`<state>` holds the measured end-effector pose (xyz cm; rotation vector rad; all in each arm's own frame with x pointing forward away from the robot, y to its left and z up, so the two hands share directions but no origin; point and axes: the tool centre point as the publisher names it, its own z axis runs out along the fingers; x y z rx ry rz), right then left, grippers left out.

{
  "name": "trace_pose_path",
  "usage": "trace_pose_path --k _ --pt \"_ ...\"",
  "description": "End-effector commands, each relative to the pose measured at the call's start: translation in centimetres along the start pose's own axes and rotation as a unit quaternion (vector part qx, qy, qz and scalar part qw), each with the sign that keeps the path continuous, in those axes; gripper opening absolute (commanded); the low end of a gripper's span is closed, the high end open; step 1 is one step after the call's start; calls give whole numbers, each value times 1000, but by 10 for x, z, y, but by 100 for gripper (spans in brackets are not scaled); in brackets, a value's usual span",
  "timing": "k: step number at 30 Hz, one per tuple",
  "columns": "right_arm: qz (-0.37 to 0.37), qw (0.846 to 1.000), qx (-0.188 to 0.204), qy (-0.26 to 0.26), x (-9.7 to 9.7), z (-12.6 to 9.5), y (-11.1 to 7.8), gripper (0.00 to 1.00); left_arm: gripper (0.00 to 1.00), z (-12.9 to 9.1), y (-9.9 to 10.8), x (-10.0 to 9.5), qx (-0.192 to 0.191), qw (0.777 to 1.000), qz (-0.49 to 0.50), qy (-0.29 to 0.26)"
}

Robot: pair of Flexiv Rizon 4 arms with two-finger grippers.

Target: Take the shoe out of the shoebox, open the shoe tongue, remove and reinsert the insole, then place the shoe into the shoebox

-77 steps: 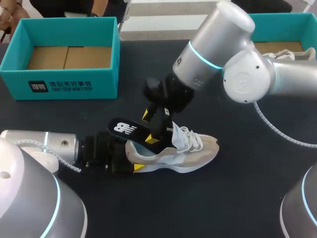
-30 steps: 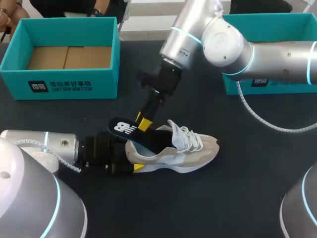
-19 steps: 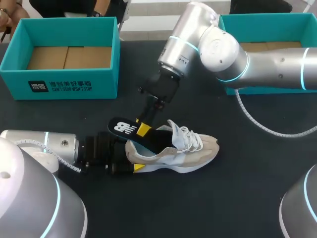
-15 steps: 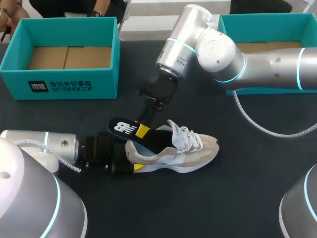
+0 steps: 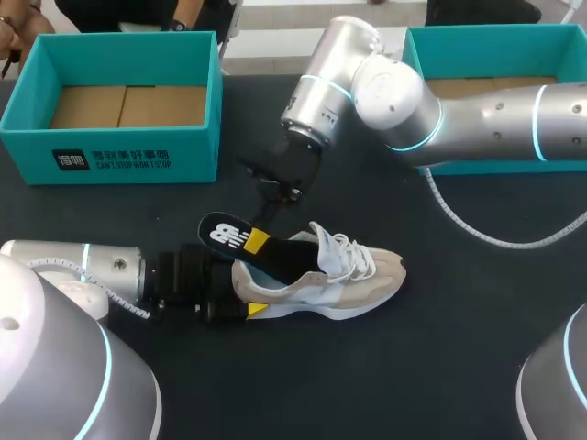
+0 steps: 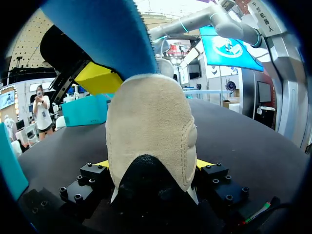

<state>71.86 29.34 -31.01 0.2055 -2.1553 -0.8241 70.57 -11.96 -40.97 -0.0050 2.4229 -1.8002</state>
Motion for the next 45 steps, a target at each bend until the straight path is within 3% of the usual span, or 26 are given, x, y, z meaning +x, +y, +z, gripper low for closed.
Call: trace_pose_path --k 1,6,7,11,13,18,20,25,30,45 --pt "-18 999 -20 -27 -1 -10 12 0 0 2 -1 1 -1 1000 0 -1" --pt "-38 992 -73 -97 -14 -32 33 0 0 2 -1 1 -1 1000 0 -1" --pt "-38 986 -94 -130 -20 -41 38 0 0 2 -1 1 -1 1000 0 -1" --pt "-31 975 -121 -183 -26 -55 44 0 0 2 -1 1 -1 1000 0 -1" --pt "-32 950 -161 -264 -30 -80 58 0 0 2 -1 1 -1 1000 0 -1" --pt "-56 920 -205 -328 -31 -107 79 0 0 2 -1 1 -1 1000 0 -1" --pt "-85 891 -252 -368 -32 -126 95 0 0 2 -1 1 -1 1000 0 -1" --pt "-144 852 -302 -404 -31 -157 129 0 0 2 -1 1 -1 1000 0 -1" --pt "-147 837 -305 -429 -30 -176 152 0 0 2 -1 1 -1 1000 0 -1" --pt "-147 837 -305 -429 -30 -176 152 0 0 2 -1 1 -1 1000 0 -1"
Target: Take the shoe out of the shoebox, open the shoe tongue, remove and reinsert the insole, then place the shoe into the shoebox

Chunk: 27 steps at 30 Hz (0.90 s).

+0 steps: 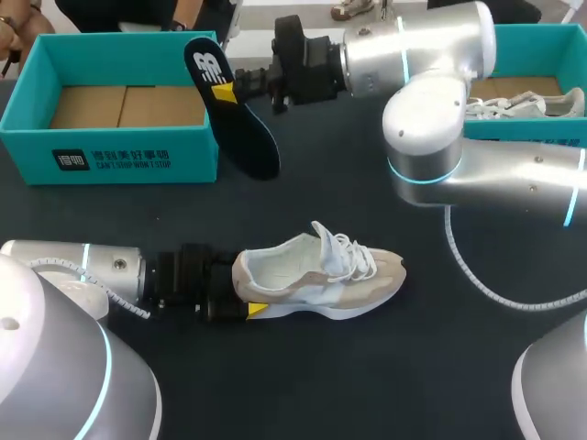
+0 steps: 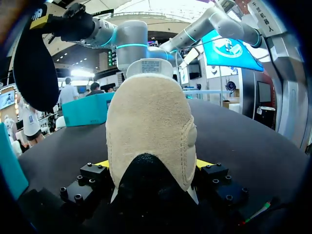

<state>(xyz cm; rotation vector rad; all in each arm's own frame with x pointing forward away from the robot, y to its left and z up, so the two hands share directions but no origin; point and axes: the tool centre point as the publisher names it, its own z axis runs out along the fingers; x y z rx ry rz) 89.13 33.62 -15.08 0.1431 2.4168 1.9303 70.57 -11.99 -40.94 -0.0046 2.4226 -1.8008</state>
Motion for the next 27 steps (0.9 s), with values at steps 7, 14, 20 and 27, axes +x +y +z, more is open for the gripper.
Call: trace_pose_path --k 7,14,20,27 --pt "18 999 -30 -24 -11 -8 18 0 0 1 -1 1 -2 1000 0 -1" --pt "143 987 -63 46 -10 -21 35 0 0 1 -1 1 -2 1000 0 -1" --pt "237 962 -117 62 10 -29 62 0 0 1 -1 1 -2 1000 0 -1" --pt "242 960 -114 79 16 -30 89 0 0 1 -1 1 -2 1000 0 -1"
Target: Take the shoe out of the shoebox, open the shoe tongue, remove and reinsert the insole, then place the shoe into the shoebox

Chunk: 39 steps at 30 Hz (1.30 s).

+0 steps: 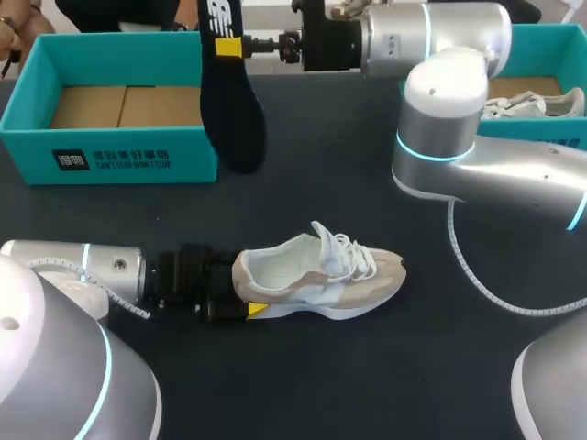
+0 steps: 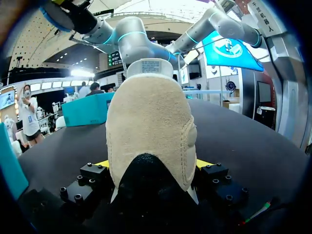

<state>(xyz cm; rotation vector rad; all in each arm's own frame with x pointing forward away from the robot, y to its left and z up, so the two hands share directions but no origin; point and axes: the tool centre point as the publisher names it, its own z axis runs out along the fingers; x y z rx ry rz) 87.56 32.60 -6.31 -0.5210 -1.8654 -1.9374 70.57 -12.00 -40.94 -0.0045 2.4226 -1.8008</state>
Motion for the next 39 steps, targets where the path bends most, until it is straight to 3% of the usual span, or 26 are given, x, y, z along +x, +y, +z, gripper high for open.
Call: trace_pose_path --k 1,21,27,29,30,39 --pt "-15 1000 -3 -6 2 2 5 0 0 1 -1 1 -2 1000 0 -1" --pt "-15 1000 -3 -6 2 2 5 0 0 1 -1 1 -2 1000 0 -1" --pt "17 999 51 8 25 -13 20 0 0 1 -1 1 -2 1000 0 -1" --pt "17 999 51 8 25 -13 20 0 0 1 -1 1 -2 1000 0 -1" --pt "31 998 60 8 38 -21 27 0 0 1 -1 1 -2 1000 0 -1" --pt "59 996 72 -14 71 -46 46 0 0 1 -1 1 -2 1000 0 -1"
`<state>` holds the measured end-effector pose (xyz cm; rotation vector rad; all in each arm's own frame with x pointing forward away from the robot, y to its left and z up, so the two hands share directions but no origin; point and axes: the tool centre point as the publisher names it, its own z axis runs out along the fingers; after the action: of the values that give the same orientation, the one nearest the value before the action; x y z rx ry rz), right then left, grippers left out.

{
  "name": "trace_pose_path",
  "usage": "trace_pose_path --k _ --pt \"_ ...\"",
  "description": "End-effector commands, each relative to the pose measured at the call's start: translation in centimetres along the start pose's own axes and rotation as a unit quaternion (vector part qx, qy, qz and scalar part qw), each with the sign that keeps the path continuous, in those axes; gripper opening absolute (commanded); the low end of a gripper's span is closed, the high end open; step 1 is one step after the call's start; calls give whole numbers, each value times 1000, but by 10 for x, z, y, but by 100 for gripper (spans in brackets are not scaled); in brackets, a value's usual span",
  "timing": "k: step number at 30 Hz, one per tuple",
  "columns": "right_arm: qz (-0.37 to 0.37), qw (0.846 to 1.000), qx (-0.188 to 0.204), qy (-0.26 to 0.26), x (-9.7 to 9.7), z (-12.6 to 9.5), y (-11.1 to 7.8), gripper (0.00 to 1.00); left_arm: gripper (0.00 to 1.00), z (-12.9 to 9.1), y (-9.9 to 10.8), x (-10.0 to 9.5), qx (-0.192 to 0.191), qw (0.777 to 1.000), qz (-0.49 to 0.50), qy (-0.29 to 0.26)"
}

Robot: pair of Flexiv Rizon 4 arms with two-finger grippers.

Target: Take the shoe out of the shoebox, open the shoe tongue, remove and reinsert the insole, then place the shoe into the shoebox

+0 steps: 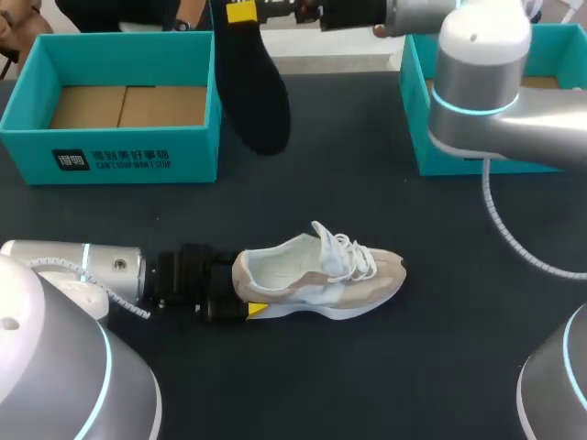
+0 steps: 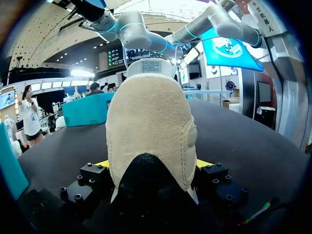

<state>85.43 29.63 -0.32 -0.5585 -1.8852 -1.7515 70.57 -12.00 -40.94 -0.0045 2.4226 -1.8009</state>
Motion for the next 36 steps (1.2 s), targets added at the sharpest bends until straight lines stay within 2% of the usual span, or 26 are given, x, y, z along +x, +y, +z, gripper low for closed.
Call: trace_pose_path --k 1,7,10,11,17,19,27,36 --pt "7 1000 15 -23 22 -20 1 0 0 1 -1 1 -2 1000 0 -1" --pt "19 999 -3 -43 49 -40 -2 0 0 1 -1 1 -2 1000 0 -1" --pt "23 999 -9 -45 55 -43 -3 0 0 1 -1 1 -2 1000 0 -1" --pt "23 999 -12 -45 68 -48 -6 0 0 1 -1 1 -2 1000 0 -1" --pt "24 998 -12 -55 93 -62 -13 0 0 1 -1 1 -2 1000 0 -1" --pt "33 998 -10 -58 105 -70 -21 0 0 1 -1 1 -2 1000 0 -1" --pt "71 994 -24 -78 129 -92 -50 0 0 1 -1 1 -2 1000 0 -1" --pt "92 989 -45 -106 154 -113 -73 0 0 1 -1 1 -2 1000 0 -1"
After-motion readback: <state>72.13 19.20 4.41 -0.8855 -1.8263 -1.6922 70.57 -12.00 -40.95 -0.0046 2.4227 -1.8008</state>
